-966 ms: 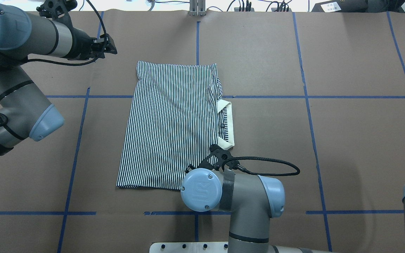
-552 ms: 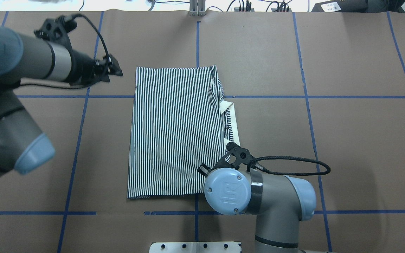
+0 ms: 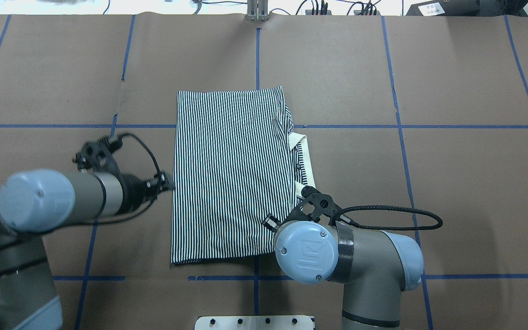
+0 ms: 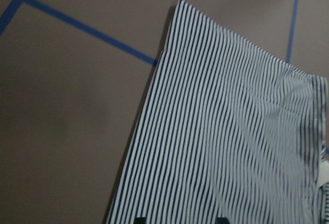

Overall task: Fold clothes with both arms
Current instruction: 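Lower the left gripper to the shirt's near edge, level with the right gripper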

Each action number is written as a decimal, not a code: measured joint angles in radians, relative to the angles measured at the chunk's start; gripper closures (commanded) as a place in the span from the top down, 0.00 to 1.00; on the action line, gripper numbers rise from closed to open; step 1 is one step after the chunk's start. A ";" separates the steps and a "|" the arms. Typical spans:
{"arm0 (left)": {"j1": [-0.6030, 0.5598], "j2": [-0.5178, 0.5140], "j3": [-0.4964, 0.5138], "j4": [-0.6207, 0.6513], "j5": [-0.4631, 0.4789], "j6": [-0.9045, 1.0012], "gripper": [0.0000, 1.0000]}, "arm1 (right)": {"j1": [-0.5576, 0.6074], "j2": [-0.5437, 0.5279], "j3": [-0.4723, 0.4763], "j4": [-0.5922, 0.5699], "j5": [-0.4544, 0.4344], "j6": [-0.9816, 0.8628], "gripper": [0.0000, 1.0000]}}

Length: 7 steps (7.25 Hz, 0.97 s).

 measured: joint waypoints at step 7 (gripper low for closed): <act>0.170 0.017 0.060 0.001 0.025 -0.089 0.50 | -0.004 0.000 -0.001 0.000 0.000 0.000 0.00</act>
